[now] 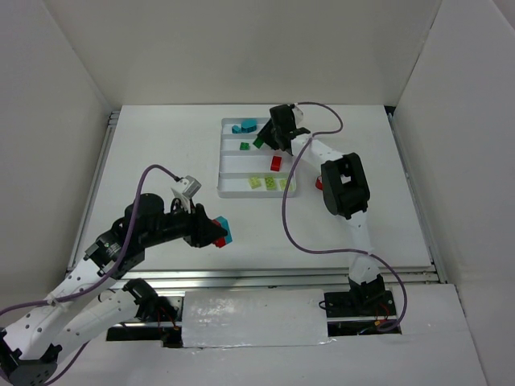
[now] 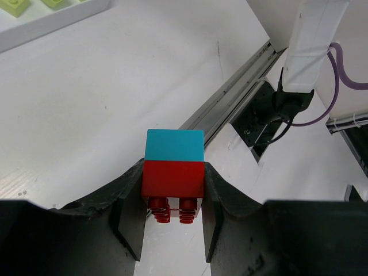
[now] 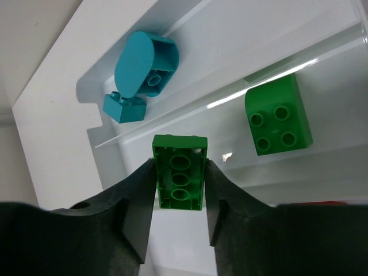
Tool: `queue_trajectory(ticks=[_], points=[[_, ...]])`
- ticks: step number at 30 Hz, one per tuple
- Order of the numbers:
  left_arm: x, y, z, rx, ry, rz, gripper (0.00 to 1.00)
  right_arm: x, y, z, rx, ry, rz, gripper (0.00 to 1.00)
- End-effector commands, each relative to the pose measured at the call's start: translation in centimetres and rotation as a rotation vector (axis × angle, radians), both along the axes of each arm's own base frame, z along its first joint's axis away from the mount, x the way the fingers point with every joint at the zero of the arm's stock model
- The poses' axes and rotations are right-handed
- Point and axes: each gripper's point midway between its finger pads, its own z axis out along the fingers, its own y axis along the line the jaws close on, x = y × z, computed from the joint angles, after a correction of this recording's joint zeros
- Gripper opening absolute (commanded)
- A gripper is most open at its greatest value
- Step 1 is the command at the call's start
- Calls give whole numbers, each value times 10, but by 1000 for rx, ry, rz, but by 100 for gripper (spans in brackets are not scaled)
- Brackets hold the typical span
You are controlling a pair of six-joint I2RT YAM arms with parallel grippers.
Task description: Sort the legos into containers by color
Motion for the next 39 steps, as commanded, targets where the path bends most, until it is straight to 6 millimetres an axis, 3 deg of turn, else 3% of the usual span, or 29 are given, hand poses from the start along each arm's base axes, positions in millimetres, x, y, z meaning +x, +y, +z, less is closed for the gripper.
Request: queue_trajectory(ticks=[1, 6, 9, 12, 14, 15, 16, 18, 19, 20, 21, 22, 23, 24, 25, 26, 27, 28, 29, 31, 33, 36, 39], points=[[0, -5, 15, -52, -42, -18, 0, 6, 5, 13, 45, -41, -9, 49], [2, -6, 13, -48, -40, -22, 0, 0, 6, 31, 43, -66, 28, 66], [2, -7, 16, -54, -45, -28, 0, -4, 9, 56, 45, -106, 66, 72], [2, -8, 21, -68, -52, -25, 0, -12, 6, 104, 41, -195, 88, 75], [2, -9, 29, -91, -65, -28, 0, -22, 4, 115, 41, -201, 113, 79], [2, -9, 32, -98, -70, -28, 0, -34, 3, 144, 37, -254, 155, 81], [1, -11, 36, -108, -71, -36, 0, -53, 19, 157, 82, -276, 288, 82], [0, -14, 49, -139, -90, -50, 0, -93, 37, 162, 117, -362, 514, 84], [-1, -16, 52, -149, -92, -60, 0, -123, 42, 198, 158, -459, 623, 93], [-6, -19, 57, -169, -88, -90, 0, -171, 56, 192, 243, -500, 841, 100], [-6, -21, 67, -197, -113, -106, 0, -207, 54, 218, 287, -576, 941, 100], [-8, -24, 71, -211, -113, -125, 0, -234, 54, 223, 328, -608, 1021, 100], [-14, -27, 76, -233, -107, -162, 0, -270, 52, 208, 373, -629, 1109, 100], [-16, -28, 83, -251, -115, -175, 0, -301, 46, 226, 409, -681, 1152, 100], [-17, -30, 88, -272, -114, -188, 0, -325, 41, 204, 436, -646, 1186, 100], [-19, -32, 92, -284, -113, -204, 0, -344, 39, 213, 441, -717, 1231, 100], [-25, -34, 97, -303, -117, -243, 0, -375, 36, 225, 460, -758, 1295, 100], [-27, -37, 105, -332, -123, -264, 0, -392, 33, 212, 471, -748, 1315, 100], [-33, -38, 107, -346, -122, -302, 0, -414, 31, 221, 479, -787, 1353, 100], [-40, -40, 119, -399, -148, -337, 0, -436, 29, 214, 497, -788, 1389, 100], [-42, -40, 120, -415, -148, -350, 0, -463, 29, 222, 534, -813, 1442, 100], [-41, -41, 120, -422, -133, -342, 0, -487, 36, 228, 564, -826, 1483, 97], [-41, -41, 120, -435, -124, -342, 0, -495, 42, 235, 567, -831, 1489, 92]])
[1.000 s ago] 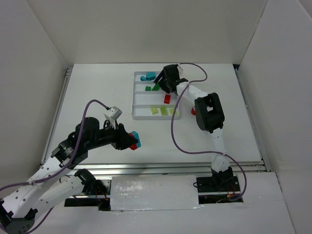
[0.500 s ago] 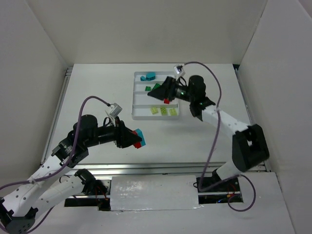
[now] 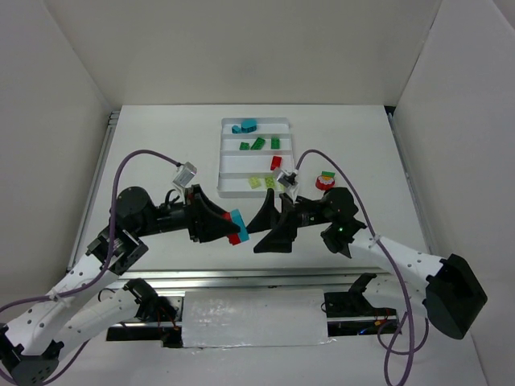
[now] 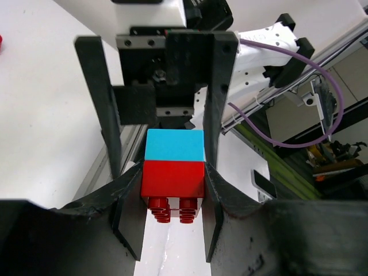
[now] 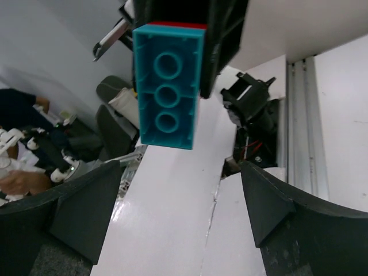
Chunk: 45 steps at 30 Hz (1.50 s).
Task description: Sort the legos into containers by color
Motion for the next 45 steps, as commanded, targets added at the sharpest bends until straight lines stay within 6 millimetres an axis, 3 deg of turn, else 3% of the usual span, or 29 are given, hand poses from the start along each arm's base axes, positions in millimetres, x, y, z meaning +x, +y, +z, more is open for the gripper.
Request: queue_trajectory(ticks=[1, 6, 14, 18, 19, 23, 24, 25, 33, 37, 45], points=[[-7, 0, 21, -74, -44, -34, 0, -17, 4, 24, 67, -74, 24, 91], [-8, 0, 19, -75, -26, -37, 0, -18, 8, 40, 98, -101, -14, 81], [-11, -2, 13, -65, -18, -65, 0, 4, 16, 44, 69, -93, -138, 69], [-8, -3, 10, -52, -16, -64, 0, 1, 19, 48, 81, -90, -106, 49], [-8, -3, 11, -51, -18, -63, 0, 1, 21, 46, 79, -87, -99, 38], [-6, -3, 12, -48, -30, -53, 0, -5, 22, 44, 77, -76, -57, 29], [-6, -3, 12, -45, -29, -51, 0, -8, 22, 47, 91, -85, -45, 7], [-5, -3, 11, -38, -26, -48, 0, -9, 22, 48, 92, -79, -35, 0], [-10, 3, 4, 28, -53, -52, 0, 0, 7, 36, 63, -140, -64, 0], [-16, 11, 4, 42, -103, -44, 0, 19, -11, 19, 47, -104, -116, 0], [-14, 13, 1, 55, -107, -18, 0, 20, -20, 21, 83, -87, -118, 0]])
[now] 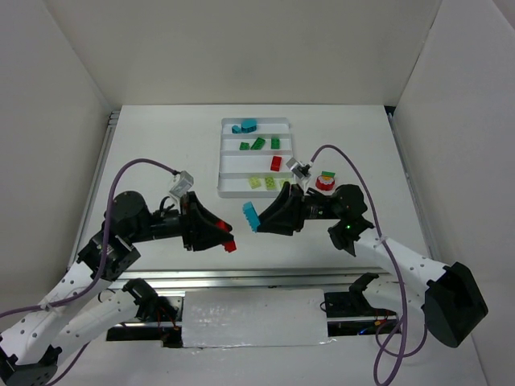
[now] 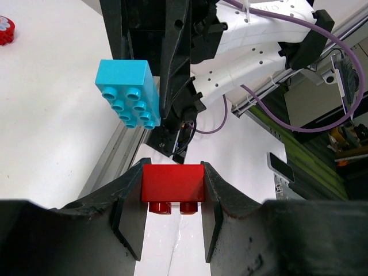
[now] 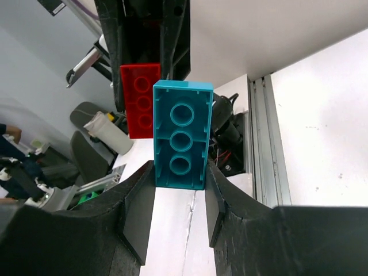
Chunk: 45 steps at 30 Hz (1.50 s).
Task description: Sort the legos into containers by color
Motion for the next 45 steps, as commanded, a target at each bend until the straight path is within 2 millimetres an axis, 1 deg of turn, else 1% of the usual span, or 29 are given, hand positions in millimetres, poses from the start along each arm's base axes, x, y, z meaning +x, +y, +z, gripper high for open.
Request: queue_trajectory(ticks=[1, 3, 4, 6, 7, 8, 9, 11, 12, 13, 14, 15, 16, 17, 18, 19, 20, 21, 23, 24, 26, 27, 28, 30, 31, 37, 40, 43, 45], points=[[-1, 2, 16, -17, -59, -3, 0, -1, -6, 17, 55, -74, -21, 0], [2, 4, 14, -1, -51, 31, 0, 30, -7, 5, -8, -29, -176, 0], [4, 6, 13, 11, -55, 48, 0, 43, -6, 10, -26, -31, -241, 0], [14, 13, 12, 39, -54, 128, 0, 90, -10, -21, -175, 87, -458, 0], [17, 18, 2, 86, -35, 161, 0, 113, -13, -15, -200, 115, -557, 0], [30, 25, 2, 108, -35, 250, 0, 148, -26, -52, -314, 263, -744, 0], [34, 30, -2, 133, -37, 288, 0, 174, -40, -51, -331, 327, -858, 0], [44, 43, -13, 199, -12, 378, 0, 208, -56, -103, -453, 525, -989, 0], [45, 47, -16, 216, -12, 399, 0, 228, -71, -112, -458, 570, -1056, 0], [46, 51, -19, 234, -15, 416, 0, 248, -72, -104, -436, 592, -1100, 0], [46, 56, -24, 262, -7, 431, 0, 264, -73, -129, -471, 675, -1141, 0], [49, 62, -25, 277, -18, 465, 0, 288, -75, -111, -423, 662, -1197, 0], [50, 65, -28, 290, -19, 477, 0, 303, -75, -112, -414, 683, -1224, 0], [49, 69, -32, 309, -14, 487, 0, 317, -70, -138, -458, 756, -1234, 0], [49, 72, -33, 315, -26, 501, 0, 331, -69, -141, -463, 772, -1264, 0], [49, 74, -38, 325, -24, 505, 0, 355, -66, -116, -427, 764, -1291, 0], [48, 75, -38, 315, -36, 506, 0, 373, -64, -141, -474, 796, -1318, 0], [47, 76, -39, 306, -38, 509, 0, 397, -57, -109, -411, 753, -1336, 0], [46, 75, -43, 298, -34, 507, 0, 418, -52, -136, -445, 798, -1349, 0], [43, 76, -42, 296, -39, 501, 0, 433, -48, -119, -398, 778, -1352, 0], [43, 77, -41, 283, -50, 504, 0, 448, -50, -142, -397, 837, -1382, 0], [44, 76, -40, 277, -56, 505, 0, 458, -49, -135, -350, 835, -1378, 0], [43, 76, -42, 284, -51, 499, 0, 465, -48, -151, -335, 892, -1357, 0], [44, 72, -47, 300, -39, 477, 0, 479, -42, -151, -262, 924, -1315, 0], [43, 69, -48, 301, -37, 460, 0, 482, -34, -164, -245, 964, -1260, 0], [43, 63, -53, 321, -28, 423, 0, 507, -22, -166, -123, 989, -1208, 3], [42, 64, -52, 317, -37, 423, 0, 510, -23, -175, -117, 1012, -1223, 9], [42, 63, -52, 317, -38, 414, 0, 511, -24, -181, -112, 1012, -1230, 27], [43, 62, -53, 320, -36, 412, 0, 514, -22, -177, -108, 989, -1215, 30]])
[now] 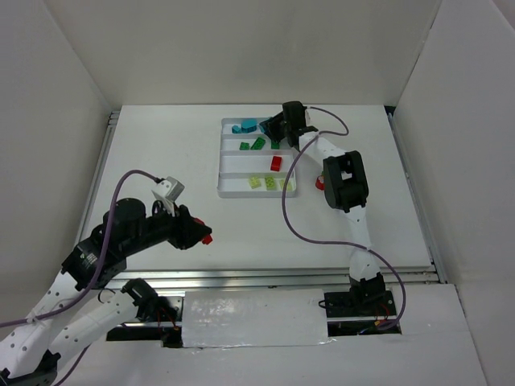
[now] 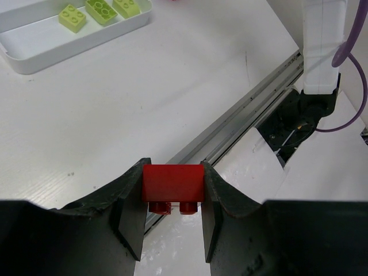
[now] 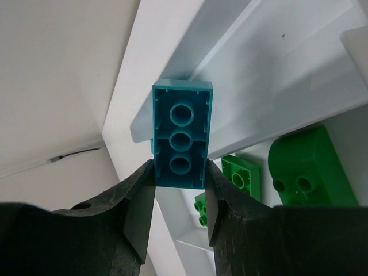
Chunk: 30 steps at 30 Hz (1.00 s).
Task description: Sort the legos into containers by color
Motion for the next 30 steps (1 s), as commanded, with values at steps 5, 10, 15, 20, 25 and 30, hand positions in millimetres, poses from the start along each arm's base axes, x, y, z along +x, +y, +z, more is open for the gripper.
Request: queue_trajectory(ticks=[5, 10, 15, 20, 25, 30], points=[[4, -4, 10, -21, -47, -37, 0, 16, 11, 40, 70, -108, 20, 46], [6, -3, 12, -28, -51, -30, 0, 20, 11, 59, 78, -146, 29, 66], [7, -1, 13, -32, -53, -23, 0, 19, 10, 79, 86, -172, 50, 75], [9, 2, 22, -59, -69, 7, 0, -36, 38, 133, 48, -337, 287, 82], [1, -11, 48, -152, -101, -68, 0, -177, 60, 228, 64, -790, 703, 100], [-18, -31, 94, -310, -154, -221, 0, -353, 62, 205, 263, -899, 1165, 100]])
